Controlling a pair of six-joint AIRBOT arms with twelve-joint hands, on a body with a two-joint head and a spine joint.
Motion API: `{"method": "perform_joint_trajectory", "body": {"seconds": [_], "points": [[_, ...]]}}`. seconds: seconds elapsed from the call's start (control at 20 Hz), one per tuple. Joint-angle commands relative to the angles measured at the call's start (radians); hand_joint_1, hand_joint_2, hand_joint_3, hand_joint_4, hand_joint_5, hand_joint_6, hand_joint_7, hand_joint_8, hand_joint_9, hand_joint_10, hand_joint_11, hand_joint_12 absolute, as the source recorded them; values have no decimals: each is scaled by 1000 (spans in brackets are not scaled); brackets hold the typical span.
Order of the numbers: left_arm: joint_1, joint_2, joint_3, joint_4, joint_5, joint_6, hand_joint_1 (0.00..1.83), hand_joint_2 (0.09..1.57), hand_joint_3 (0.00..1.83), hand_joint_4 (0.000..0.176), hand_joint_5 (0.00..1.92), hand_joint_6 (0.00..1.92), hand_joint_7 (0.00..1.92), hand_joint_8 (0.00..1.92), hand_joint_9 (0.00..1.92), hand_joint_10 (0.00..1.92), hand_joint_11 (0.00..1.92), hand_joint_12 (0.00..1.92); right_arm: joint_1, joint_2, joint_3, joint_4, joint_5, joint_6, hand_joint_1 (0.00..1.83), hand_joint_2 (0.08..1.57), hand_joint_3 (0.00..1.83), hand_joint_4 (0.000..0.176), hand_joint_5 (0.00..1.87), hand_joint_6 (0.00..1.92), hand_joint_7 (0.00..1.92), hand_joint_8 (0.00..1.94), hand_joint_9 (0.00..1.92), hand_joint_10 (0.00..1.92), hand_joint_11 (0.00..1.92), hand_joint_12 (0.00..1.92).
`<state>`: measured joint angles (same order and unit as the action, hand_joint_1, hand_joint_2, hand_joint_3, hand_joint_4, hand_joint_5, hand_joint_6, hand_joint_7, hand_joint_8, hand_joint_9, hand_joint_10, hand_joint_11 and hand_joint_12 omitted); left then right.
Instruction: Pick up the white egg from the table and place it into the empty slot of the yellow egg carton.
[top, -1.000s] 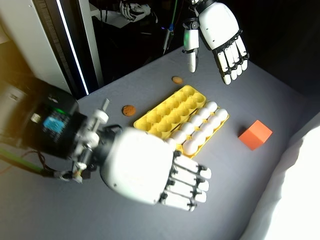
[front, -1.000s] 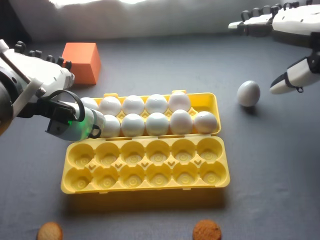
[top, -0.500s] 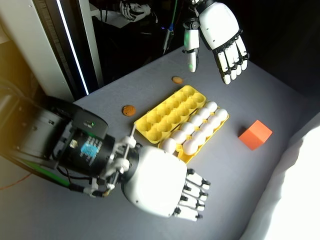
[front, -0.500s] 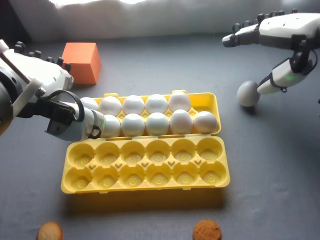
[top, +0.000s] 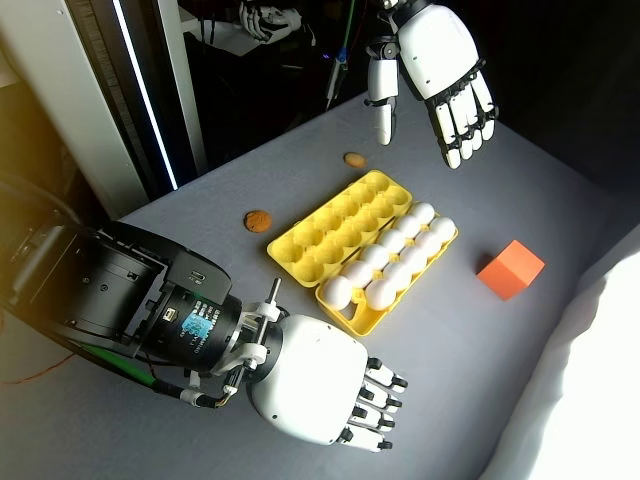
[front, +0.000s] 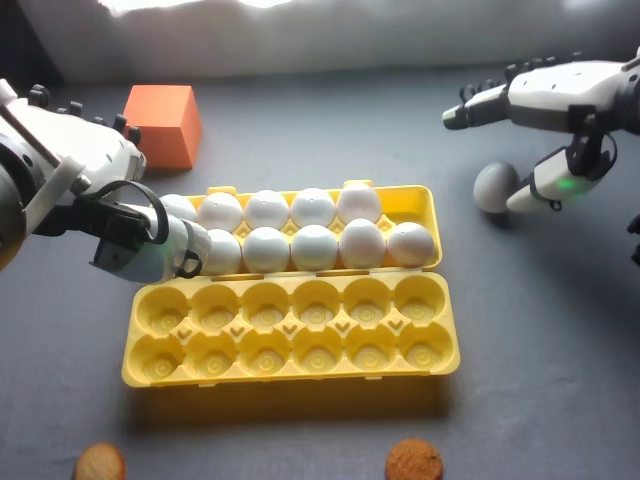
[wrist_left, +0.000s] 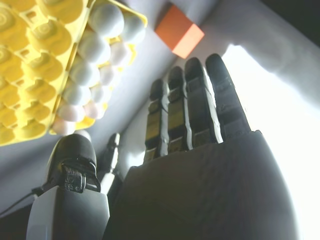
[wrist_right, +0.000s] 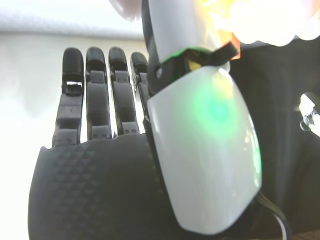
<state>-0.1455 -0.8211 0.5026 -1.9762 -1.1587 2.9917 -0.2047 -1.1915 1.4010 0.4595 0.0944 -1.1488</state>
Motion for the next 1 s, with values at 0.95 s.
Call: {"method": "perform_joint_trajectory", "body": {"seconds": [0.95], "points": [[-10,7,-3,82,-10,6,0,1255,0,0,208,0,238,1,229,1,1,436,-54,-17,38,4,113,8,1255,1062,0,0,644,44,671,36,601,78,15,1267]]}}
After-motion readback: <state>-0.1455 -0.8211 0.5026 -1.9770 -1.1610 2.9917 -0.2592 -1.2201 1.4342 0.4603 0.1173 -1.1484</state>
